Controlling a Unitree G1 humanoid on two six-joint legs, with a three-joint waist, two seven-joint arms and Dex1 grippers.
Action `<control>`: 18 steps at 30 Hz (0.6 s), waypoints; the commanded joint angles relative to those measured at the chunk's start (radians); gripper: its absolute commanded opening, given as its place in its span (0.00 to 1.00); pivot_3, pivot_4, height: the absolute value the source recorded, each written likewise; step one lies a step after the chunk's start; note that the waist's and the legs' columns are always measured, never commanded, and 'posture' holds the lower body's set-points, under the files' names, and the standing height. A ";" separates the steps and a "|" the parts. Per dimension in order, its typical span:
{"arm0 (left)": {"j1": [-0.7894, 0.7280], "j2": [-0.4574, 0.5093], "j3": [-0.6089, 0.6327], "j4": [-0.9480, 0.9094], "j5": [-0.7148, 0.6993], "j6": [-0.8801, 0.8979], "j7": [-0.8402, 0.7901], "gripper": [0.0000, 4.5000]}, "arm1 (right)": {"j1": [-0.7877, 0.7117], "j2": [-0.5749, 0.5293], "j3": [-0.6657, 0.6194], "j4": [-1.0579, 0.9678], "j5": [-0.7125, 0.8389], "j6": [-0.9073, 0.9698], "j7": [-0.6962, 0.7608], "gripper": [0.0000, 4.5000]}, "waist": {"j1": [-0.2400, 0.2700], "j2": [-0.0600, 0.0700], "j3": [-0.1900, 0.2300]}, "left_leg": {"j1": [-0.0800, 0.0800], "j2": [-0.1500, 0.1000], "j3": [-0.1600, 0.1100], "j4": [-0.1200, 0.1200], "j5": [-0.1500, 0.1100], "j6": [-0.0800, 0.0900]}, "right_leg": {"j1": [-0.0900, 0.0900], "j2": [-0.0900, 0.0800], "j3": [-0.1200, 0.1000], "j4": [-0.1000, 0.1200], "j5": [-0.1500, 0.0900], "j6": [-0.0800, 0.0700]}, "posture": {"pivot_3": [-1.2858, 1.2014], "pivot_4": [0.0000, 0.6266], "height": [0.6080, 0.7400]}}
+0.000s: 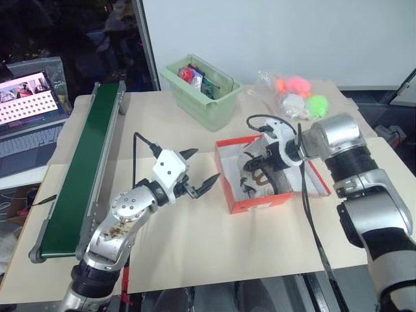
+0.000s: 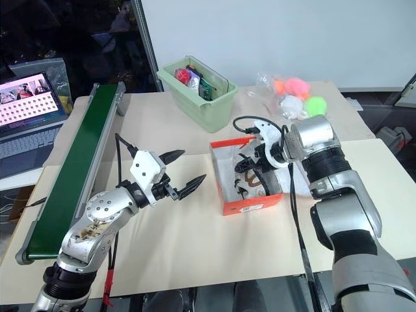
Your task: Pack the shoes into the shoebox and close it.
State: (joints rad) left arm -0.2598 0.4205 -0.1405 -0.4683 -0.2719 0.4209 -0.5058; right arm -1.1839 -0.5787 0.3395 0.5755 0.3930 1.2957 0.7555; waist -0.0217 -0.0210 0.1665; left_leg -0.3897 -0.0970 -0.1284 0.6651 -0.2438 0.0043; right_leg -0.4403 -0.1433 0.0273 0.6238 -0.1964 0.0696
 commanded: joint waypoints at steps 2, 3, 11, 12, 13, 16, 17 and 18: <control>-0.017 -0.016 0.051 0.009 0.029 -0.022 0.050 1.00 | -0.088 -0.020 -0.091 -0.123 -0.006 -0.023 0.001 0.95 | 0.000 0.000 0.000 | 0.000 0.000 0.000 0.000 0.000 0.000 | -0.001 0.000 0.000 0.000 0.000 0.000 | 0.52 0.24 1.00; -0.019 -0.017 0.060 0.016 0.036 -0.025 0.061 1.00 | -0.085 -0.030 -0.092 -0.151 -0.018 -0.046 -0.002 0.95 | 0.001 0.000 0.000 | 0.000 0.000 0.000 0.000 0.000 0.000 | 0.000 0.000 0.000 0.000 0.000 0.000 | 0.52 0.24 1.00; -0.034 -0.068 0.255 0.094 0.137 -0.022 0.314 1.00 | 0.067 0.022 -0.303 -0.645 0.038 -0.265 -0.079 0.95 | 0.004 0.000 0.000 | 0.000 0.000 0.000 0.000 0.000 0.000 | -0.001 0.000 0.000 0.000 0.000 0.000 | 0.52 0.24 1.00; -0.026 -0.071 0.282 0.097 0.153 -0.019 0.347 1.00 | 0.128 0.054 -0.318 -0.757 0.048 -0.317 -0.094 0.95 | 0.002 0.000 0.000 | 0.000 0.001 0.000 0.000 0.000 0.000 | -0.001 0.001 0.000 0.001 0.000 0.000 | 0.52 0.24 1.00; -0.021 -0.074 0.298 0.098 0.163 -0.017 0.368 1.00 | 0.169 0.076 -0.328 -0.828 0.053 -0.348 -0.107 0.95 | -0.001 0.000 -0.001 | 0.000 0.002 0.000 0.000 0.000 0.000 | -0.001 0.003 0.000 0.001 0.000 0.000 | 0.52 0.24 1.00; -0.001 -0.083 0.341 0.094 0.173 -0.001 0.407 1.00 | 0.287 0.142 -0.333 -0.962 0.039 -0.422 -0.162 0.95 | 0.001 0.000 -0.001 | 0.000 0.006 -0.002 0.001 -0.002 -0.003 | -0.001 0.006 0.000 0.003 0.000 -0.001 | 0.52 0.24 1.00; 0.016 -0.080 0.365 0.092 0.178 0.000 0.421 1.00 | 0.349 0.170 -0.318 -1.002 0.034 -0.452 -0.177 0.95 | 0.004 0.000 -0.001 | 0.000 0.006 -0.002 0.003 -0.002 -0.003 | -0.001 0.006 0.000 0.003 0.001 -0.001 | 0.52 0.24 1.00; 0.036 -0.080 0.393 0.088 0.178 0.010 0.436 1.00 | 0.412 0.195 -0.297 -1.015 0.013 -0.489 -0.203 0.95 | 0.007 -0.001 -0.001 | 0.000 0.005 -0.002 0.004 -0.002 -0.003 | -0.001 0.006 0.000 0.002 0.001 -0.002 | 0.52 0.24 1.00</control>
State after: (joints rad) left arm -0.2465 0.3359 0.1955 -0.3542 -0.1125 0.4223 -0.1034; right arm -0.8339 -0.4070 0.0341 -0.3729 0.4300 0.8877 0.5929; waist -0.0150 -0.0224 0.1652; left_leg -0.3883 -0.0916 -0.1309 0.6689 -0.2459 0.0017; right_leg -0.4398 -0.1375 0.0274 0.6256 -0.1951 0.0676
